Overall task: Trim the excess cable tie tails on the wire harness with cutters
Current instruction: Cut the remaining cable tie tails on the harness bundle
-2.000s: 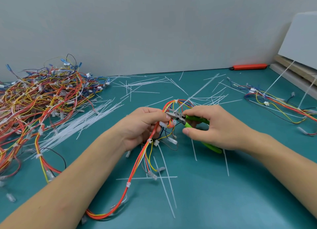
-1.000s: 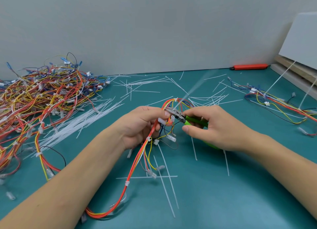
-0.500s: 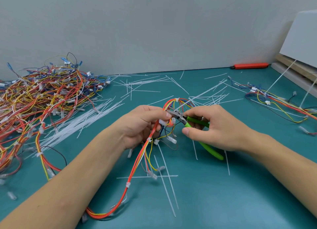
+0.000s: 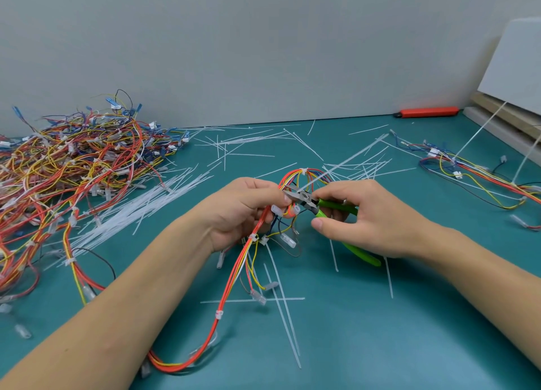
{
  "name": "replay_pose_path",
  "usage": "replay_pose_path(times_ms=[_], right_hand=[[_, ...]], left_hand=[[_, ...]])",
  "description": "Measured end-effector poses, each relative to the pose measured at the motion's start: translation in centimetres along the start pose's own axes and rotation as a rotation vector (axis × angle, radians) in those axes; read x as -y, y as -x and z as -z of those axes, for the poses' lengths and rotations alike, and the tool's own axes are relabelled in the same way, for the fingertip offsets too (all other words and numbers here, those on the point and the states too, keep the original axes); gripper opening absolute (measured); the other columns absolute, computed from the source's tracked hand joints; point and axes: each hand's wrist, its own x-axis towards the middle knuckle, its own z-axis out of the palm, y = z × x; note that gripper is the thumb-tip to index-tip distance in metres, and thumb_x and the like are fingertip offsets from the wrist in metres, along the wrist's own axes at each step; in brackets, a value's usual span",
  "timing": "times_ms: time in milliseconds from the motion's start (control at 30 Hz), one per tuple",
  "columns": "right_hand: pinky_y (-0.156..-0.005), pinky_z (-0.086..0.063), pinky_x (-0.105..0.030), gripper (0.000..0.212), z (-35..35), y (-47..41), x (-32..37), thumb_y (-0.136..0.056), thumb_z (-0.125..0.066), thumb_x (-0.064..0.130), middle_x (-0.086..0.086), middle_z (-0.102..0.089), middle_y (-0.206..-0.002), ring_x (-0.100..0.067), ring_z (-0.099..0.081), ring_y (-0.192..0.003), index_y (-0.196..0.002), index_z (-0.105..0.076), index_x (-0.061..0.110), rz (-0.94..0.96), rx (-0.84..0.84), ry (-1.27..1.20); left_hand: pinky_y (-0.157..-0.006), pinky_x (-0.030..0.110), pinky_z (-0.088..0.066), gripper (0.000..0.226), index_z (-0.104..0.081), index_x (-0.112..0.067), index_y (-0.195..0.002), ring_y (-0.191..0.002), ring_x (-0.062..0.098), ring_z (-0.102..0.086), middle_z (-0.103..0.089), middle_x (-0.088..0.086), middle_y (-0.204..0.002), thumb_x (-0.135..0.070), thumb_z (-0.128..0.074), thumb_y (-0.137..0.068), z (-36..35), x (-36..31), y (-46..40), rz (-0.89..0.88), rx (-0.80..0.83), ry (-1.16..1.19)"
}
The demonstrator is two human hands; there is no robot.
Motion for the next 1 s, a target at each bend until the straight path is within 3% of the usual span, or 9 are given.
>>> replay_pose_path(times_ms=[167,300,467,700,900,1000], right_hand=[[-0.078,-0.055,-0.042,0.025,0.12,0.06,-0.08,-0.089,-0.081,0.020,0.001,-0.068,-0.087,-0.020,-0.063,-0.079,-0.113,-0.075,0.015,0.032,0.008,0.005],[-0.079,-0.055,-0.038,0.030,0.14,0.01,0.10,-0.086,-0.077,0.030,0.003,-0.068,-0.088,-0.020,-0.063,-0.082,-0.112,-0.075,0.016,0.060,-0.006,0.024],[-0.078,-0.054,-0.038,0.030,0.11,-0.05,-0.06,-0.086,-0.077,0.027,0.001,-0.068,-0.087,-0.020,-0.063,-0.081,-0.112,-0.075,0.012,0.091,-0.019,0.031],[-0.078,-0.054,-0.040,0.027,0.47,-0.23,-0.48,-0.090,-0.081,0.019,-0.005,-0.071,-0.093,-0.025,-0.063,-0.083,-0.115,-0.076,0.011,0.113,0.025,0.035],[-0.075,-0.051,-0.036,0.018,0.80,-0.32,-0.48,-0.093,-0.078,0.020,-0.003,-0.064,-0.084,-0.021,-0.057,-0.077,-0.111,-0.076,0.014,0.119,0.068,0.034],[-0.076,-0.050,-0.039,0.021,1.03,-0.37,-0.53,-0.094,-0.077,0.021,-0.005,-0.065,-0.086,-0.021,-0.057,-0.077,-0.113,-0.076,0.014,0.108,0.061,0.017]], left_hand=[[-0.044,0.017,-0.029,0.009,-0.073,-0.016,-0.064,-0.043,0.005,-0.043,-0.066,0.006,-0.070,-0.014,-0.069,-0.072,0.13,-0.05,0.06,0.012,0.032,-0.034],[-0.048,0.021,-0.028,0.010,-0.072,-0.017,-0.064,-0.043,0.005,-0.043,-0.066,0.010,-0.074,-0.014,-0.068,-0.073,0.31,0.01,0.07,0.012,0.053,-0.039],[-0.050,0.024,-0.025,0.010,-0.071,-0.016,-0.064,-0.043,0.006,-0.040,-0.048,0.020,-0.092,-0.014,-0.066,-0.072,0.35,-0.19,0.29,0.022,0.062,-0.044],[-0.048,0.022,-0.027,0.009,-0.069,-0.011,-0.066,-0.042,0.007,-0.041,-0.047,0.017,-0.084,-0.013,-0.065,-0.074,0.51,-0.19,0.41,0.045,0.078,-0.029],[-0.047,0.018,-0.030,0.012,-0.070,-0.014,-0.066,-0.051,0.010,-0.042,-0.055,0.012,-0.073,-0.013,-0.066,-0.077,0.76,-0.04,0.24,0.040,0.095,-0.002],[-0.047,0.016,-0.037,0.013,-0.072,-0.017,-0.067,-0.046,0.006,-0.048,-0.061,0.009,-0.073,-0.013,-0.069,-0.079,0.84,0.04,0.20,0.036,0.147,0.038]])
